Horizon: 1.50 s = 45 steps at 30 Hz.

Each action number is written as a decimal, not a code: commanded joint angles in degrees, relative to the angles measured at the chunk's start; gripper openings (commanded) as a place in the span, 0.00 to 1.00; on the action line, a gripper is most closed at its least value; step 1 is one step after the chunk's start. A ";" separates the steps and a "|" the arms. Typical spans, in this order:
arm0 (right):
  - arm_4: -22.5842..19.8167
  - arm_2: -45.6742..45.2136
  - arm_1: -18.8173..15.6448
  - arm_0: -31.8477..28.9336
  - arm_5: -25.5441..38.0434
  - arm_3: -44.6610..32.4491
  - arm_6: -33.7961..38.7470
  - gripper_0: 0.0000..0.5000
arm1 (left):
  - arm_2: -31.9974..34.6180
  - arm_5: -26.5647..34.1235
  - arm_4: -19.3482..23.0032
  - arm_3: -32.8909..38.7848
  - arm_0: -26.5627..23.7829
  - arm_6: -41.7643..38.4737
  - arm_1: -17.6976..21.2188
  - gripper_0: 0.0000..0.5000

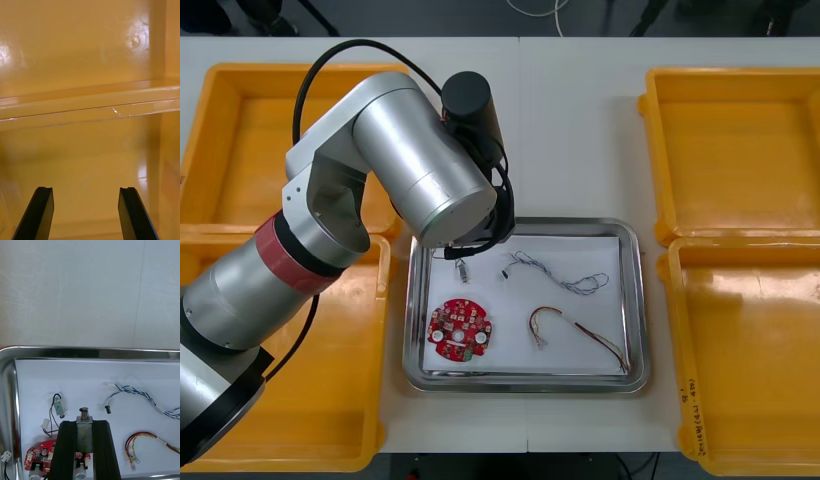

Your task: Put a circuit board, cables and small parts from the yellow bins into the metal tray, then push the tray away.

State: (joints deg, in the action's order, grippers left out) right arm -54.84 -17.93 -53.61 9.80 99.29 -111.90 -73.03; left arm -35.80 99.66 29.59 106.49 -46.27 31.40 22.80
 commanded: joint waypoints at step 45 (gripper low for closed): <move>-0.27 -2.02 -2.91 -0.48 -0.50 -1.30 2.63 1.00 | -9.47 -14.85 -0.15 -11.22 2.33 1.65 2.51 1.00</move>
State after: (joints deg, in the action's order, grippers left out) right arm -54.84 -17.94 -53.61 9.79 99.29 -111.90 -73.03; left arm -44.26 85.34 29.56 94.59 -44.40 31.40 23.88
